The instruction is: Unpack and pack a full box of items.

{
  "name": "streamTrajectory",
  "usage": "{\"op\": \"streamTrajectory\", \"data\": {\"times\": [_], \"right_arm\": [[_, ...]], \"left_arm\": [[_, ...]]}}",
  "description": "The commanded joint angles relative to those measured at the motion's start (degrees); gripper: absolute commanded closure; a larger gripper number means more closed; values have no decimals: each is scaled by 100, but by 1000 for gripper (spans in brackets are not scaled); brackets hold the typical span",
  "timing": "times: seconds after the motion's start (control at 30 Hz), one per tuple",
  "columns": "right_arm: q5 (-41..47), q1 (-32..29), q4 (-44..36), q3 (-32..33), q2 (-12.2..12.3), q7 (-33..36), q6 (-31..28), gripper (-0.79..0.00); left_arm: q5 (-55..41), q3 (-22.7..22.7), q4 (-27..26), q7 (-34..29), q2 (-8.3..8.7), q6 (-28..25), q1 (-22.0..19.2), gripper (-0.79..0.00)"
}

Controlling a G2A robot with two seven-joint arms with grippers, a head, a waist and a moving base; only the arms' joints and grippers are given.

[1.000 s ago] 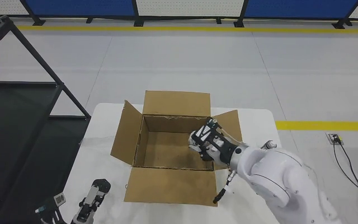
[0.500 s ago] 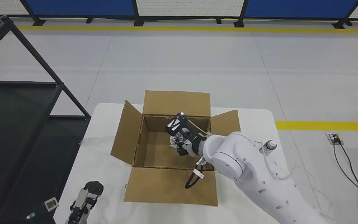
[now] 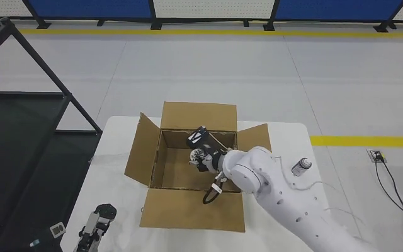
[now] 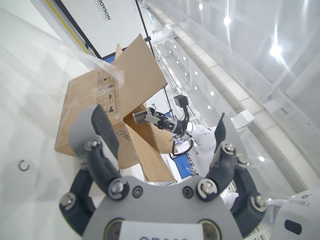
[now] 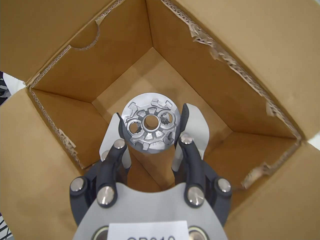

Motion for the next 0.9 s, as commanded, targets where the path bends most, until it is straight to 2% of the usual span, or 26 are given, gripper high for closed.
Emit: {"op": "streamTrajectory", "data": {"times": [0.0,0.13,0.43,0.63,0.83,0.87], "right_arm": [[325,324,653,-276,-201,-78,-222,0],[539,881,1703,-889,-662,-130,-519,0],[466,1434,3483,-1589,-1522,-459,-368,0],[538,1527,4328,-1704,-1906,-634,-521,0],[569,1579,4860,-1716,-2164,-722,-686,0],[572,1585,4926,-1710,-2195,-740,-715,-114]], "left_arm": [[-15,-9,-1,54,-6,91,-21,-785],[-82,-72,34,156,-24,86,24,-785],[-182,-192,72,197,-57,4,112,-785],[-131,-212,18,169,-78,-13,126,-785],[-106,-224,13,144,-98,-16,122,-785],[-104,-223,14,142,-102,-17,122,-785]]}}
